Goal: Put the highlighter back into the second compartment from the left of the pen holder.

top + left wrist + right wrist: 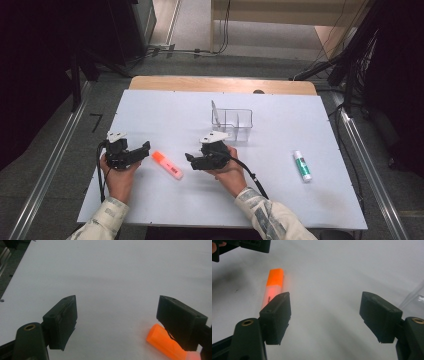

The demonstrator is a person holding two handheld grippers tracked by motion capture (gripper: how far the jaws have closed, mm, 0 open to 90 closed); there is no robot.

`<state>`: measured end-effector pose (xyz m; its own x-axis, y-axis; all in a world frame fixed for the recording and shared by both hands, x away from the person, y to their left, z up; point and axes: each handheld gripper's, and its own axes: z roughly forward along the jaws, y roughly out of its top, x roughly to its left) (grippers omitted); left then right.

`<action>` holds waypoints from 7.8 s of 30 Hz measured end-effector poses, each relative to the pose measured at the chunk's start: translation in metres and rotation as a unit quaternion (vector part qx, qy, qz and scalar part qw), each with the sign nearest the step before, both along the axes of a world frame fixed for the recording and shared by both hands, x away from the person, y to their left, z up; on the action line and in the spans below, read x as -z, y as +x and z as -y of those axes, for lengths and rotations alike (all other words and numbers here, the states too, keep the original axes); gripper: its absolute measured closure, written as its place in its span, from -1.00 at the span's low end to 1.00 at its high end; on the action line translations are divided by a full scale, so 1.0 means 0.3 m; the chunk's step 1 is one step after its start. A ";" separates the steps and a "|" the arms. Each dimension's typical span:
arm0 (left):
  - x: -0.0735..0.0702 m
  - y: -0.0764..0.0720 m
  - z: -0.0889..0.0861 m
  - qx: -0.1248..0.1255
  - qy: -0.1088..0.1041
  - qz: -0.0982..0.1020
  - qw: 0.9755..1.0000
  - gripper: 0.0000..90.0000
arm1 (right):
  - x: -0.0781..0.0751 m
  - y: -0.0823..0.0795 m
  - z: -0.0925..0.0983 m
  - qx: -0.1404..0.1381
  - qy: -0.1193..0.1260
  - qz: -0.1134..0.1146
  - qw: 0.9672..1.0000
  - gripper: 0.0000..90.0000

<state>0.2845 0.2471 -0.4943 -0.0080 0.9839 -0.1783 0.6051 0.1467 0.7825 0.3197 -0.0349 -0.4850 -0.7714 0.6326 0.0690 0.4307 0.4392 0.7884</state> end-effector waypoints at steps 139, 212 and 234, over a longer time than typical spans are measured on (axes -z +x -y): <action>0.000 -0.002 -0.003 0.003 -0.004 0.000 1.000 -0.61 | -0.099 0.048 -0.038 0.010 -0.009 0.041 0.999 0.44; -0.001 0.000 -0.006 0.003 -0.007 0.000 1.000 -0.61 | -0.249 0.364 0.185 0.171 0.014 0.080 0.982 0.43; -0.001 -0.001 -0.006 0.002 -0.009 0.001 1.000 -0.61 | -0.257 0.381 0.165 0.175 0.015 0.079 0.981 0.43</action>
<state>0.2843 0.2490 -0.4939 -0.0040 0.9807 -0.1953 0.6045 0.1579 0.7808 0.4339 -0.0842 -0.4080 -0.5107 0.8597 -0.0106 0.4228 0.2619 0.8676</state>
